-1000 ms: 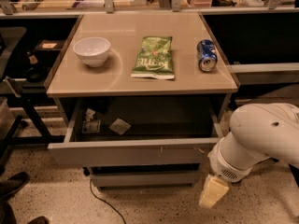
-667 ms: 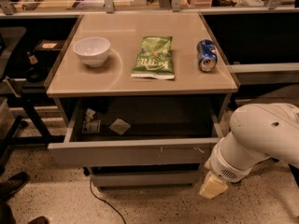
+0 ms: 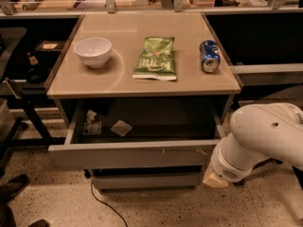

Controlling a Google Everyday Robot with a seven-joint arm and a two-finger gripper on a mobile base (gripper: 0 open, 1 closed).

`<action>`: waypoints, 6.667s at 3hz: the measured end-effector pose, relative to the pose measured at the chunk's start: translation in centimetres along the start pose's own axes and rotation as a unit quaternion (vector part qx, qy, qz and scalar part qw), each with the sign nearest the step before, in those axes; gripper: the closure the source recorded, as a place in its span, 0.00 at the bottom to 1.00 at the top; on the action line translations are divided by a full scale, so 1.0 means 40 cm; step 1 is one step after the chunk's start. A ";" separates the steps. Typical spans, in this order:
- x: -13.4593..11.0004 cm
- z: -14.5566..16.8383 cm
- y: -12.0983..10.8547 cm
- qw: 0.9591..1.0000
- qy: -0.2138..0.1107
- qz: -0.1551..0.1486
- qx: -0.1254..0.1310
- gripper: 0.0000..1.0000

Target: Close top drawer

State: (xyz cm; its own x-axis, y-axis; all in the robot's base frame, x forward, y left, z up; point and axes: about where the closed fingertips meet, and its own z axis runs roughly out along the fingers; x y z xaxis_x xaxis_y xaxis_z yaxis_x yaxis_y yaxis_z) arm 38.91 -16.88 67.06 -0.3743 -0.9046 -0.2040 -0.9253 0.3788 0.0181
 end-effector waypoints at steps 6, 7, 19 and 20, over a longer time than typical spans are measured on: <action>-0.137 0.043 -0.155 0.998 -0.003 -0.036 0.043 0.58; -0.137 0.043 -0.155 0.998 -0.003 -0.036 0.043 0.35; -0.208 0.076 -0.348 0.995 0.022 -0.020 0.097 0.81; -0.208 0.076 -0.348 0.995 0.022 -0.020 0.097 0.59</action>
Offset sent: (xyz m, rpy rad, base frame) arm 0.0793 0.0297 -0.0148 -0.0123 -0.0985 0.0470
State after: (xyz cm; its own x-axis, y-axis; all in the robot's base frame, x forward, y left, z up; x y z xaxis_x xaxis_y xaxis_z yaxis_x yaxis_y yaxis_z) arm 55.08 -14.05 65.53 -0.3434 -0.9258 -0.1582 -0.9122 0.3689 -0.1785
